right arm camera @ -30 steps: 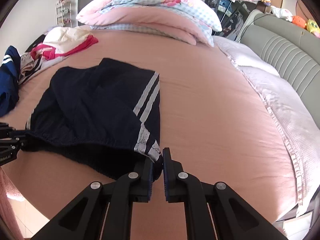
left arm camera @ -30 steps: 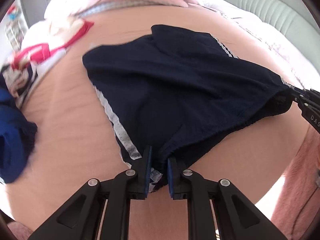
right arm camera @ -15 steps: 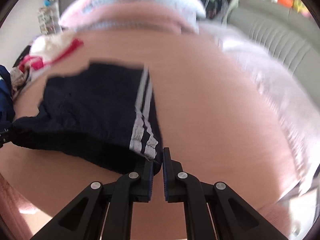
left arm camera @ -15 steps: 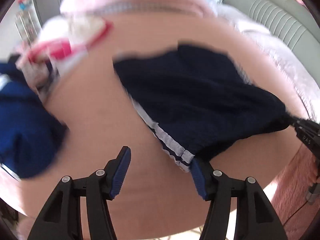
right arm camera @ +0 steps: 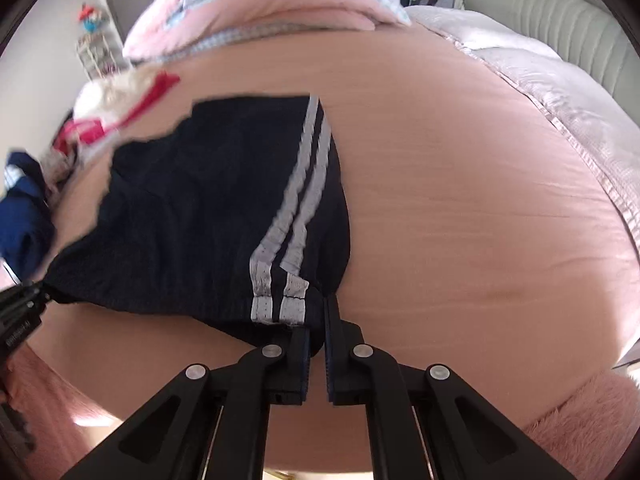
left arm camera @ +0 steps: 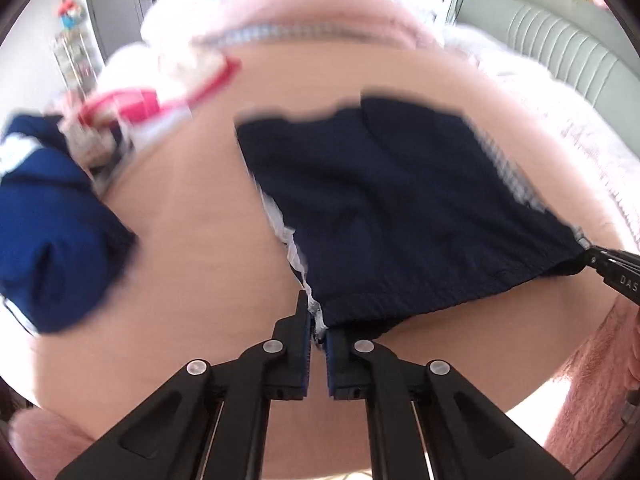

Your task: Fold clothes

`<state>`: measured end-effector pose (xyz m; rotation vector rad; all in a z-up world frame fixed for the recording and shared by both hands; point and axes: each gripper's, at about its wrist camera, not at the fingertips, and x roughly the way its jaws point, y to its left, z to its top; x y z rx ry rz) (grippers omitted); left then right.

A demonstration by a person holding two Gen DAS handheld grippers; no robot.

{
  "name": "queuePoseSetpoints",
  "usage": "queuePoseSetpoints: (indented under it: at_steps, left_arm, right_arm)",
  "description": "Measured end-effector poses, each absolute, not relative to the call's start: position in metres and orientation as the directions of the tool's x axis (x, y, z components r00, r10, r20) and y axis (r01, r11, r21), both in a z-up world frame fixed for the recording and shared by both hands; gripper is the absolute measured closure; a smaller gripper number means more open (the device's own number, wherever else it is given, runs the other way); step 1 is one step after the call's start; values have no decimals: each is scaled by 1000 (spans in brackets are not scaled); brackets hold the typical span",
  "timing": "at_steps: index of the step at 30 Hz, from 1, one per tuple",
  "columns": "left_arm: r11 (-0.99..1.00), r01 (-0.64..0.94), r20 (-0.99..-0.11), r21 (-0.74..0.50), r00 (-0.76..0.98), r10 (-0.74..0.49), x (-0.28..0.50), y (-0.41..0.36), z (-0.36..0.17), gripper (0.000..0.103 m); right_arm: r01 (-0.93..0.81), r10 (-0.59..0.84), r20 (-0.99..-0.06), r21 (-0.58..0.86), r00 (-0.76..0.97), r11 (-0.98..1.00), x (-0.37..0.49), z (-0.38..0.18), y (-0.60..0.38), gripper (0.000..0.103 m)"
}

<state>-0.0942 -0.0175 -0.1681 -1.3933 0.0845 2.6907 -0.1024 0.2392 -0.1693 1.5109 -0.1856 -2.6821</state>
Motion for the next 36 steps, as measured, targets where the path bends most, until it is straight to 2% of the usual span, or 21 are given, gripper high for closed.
queuePoseSetpoints:
  at_steps: [7,9,11,14,18,22,24,26,30,31,34,36]
  left_arm:
    - [-983,-170,-698,-66,-696,167,-71,-35,-70,99]
    - [-983,-175,-720,-60,-674,164,-95,-35,-72,99]
    - [-982,-180,-742,-55,-651,161,-119,-34,-74,99]
    - [-981,-187,-773,-48,-616,155,-155,-33,-77,99]
    - [-978,-205,-762,-31,-629,156,-172,-32,-59,99]
    - [-972,-234,-798,-1,-586,142,-154,-27,-80,98]
    - [-968,-249,-814,13,-565,135,-145,-25,-91,97]
    - [-964,-265,-830,26,-543,126,-135,-23,-101,97]
    - [-954,-296,-861,52,-498,107,-117,-19,-123,96]
    - [-951,-304,-868,59,-487,102,-112,-18,-128,96]
    - [-939,-334,-893,85,-443,77,-100,-13,-149,96]
    - [-908,-390,-936,153,-351,-7,-97,2,-197,96]
  right_arm:
    - [55,-240,-688,280,-685,-958,-68,-70,251,100]
    - [57,-180,-702,196,-689,-979,-68,-60,245,100]
    - [56,-151,-747,152,-648,-987,-88,-79,244,100]
    - [6,-228,-811,267,-538,-964,-138,-112,256,100]
    - [45,-301,-673,370,-675,-928,-172,-33,264,100]
    - [146,-284,-418,332,-863,-932,-145,77,267,100]
    - [171,-283,-340,324,-897,-930,-120,103,269,100]
    - [157,-256,-337,295,-906,-942,-98,101,265,100]
    - [76,-173,-521,203,-836,-976,-83,22,251,100]
    - [53,-153,-593,182,-790,-982,-83,-9,247,100]
    - [4,-117,-802,142,-586,-990,-97,-122,242,100]
    - [-1,-100,-897,111,-430,-994,-101,-184,239,99]
